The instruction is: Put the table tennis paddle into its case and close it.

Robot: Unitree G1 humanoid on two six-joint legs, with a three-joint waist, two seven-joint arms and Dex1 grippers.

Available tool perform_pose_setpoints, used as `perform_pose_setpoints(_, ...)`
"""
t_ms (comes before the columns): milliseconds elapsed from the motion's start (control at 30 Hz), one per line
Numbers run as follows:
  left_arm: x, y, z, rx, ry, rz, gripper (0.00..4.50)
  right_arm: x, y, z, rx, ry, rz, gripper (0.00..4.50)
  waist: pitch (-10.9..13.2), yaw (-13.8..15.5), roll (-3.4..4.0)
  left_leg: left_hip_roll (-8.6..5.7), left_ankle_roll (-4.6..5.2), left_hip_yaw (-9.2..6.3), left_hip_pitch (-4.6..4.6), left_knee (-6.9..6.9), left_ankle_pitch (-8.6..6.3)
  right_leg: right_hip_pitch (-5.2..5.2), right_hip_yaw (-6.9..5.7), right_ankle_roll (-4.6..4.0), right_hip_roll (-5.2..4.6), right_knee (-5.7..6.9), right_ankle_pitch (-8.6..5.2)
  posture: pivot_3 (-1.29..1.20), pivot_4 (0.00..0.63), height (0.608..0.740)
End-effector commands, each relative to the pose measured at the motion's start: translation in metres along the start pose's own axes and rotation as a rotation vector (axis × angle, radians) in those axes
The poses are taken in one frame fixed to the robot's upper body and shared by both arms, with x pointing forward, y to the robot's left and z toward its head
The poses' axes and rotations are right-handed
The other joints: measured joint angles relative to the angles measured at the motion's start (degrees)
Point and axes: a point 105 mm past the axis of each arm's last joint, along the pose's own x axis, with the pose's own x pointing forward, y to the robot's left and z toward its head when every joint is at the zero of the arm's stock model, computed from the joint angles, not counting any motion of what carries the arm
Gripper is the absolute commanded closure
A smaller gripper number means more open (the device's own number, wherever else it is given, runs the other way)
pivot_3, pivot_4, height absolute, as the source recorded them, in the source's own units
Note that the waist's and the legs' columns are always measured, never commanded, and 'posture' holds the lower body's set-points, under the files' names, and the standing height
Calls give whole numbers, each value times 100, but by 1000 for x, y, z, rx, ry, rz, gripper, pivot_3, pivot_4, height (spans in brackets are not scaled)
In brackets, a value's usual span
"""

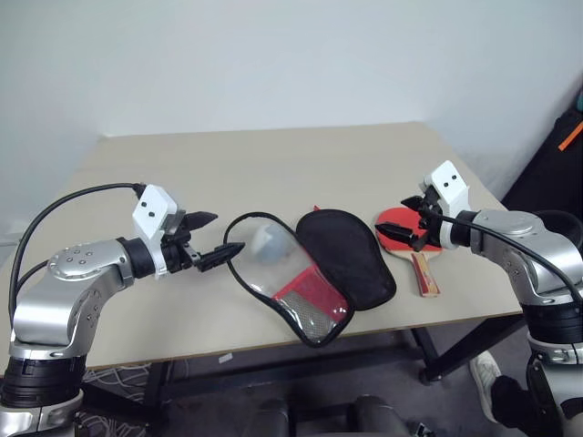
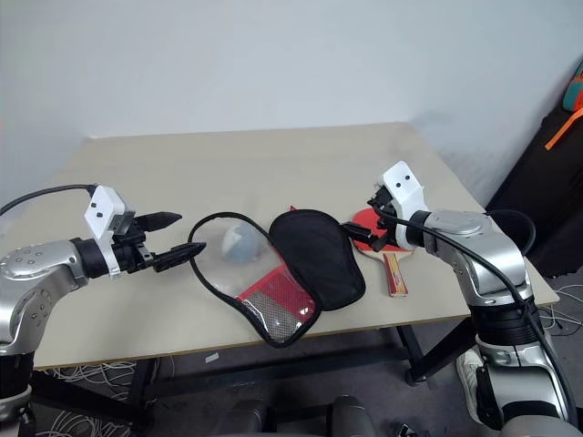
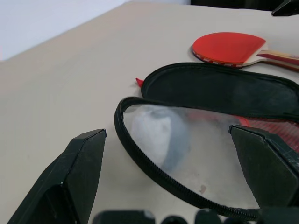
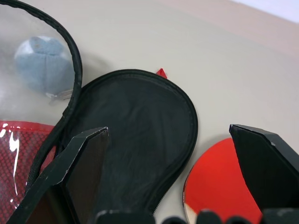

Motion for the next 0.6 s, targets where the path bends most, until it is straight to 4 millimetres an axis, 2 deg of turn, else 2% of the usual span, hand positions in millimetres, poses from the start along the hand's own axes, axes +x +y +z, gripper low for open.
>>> perform_pose_setpoints(33, 0, 0, 18, 54, -54, -11, 24, -7, 0, 11, -39, -18, -19, 0, 0, 0, 0, 0, 0, 0, 0, 0, 0, 0, 0, 0, 0, 0, 0, 0, 0, 740)
perform_pose_setpoints(400, 2, -3, 21, 76, -38, -89, 24, -14, -20, -21, 62, 163, -195, 0, 0, 0, 0, 0, 0, 0, 0, 0, 0, 0, -1, -1, 0, 0, 0, 0, 0, 740)
perform_pose_setpoints(600, 3, -8, 26, 105, -26, -173, 24, -19, -36, -51, 129, 312, -332, 0, 0, -2, 0, -1, 0, 2, -1, 2, 0, -1, 1, -1, 0, 0, -1, 0, 0, 740)
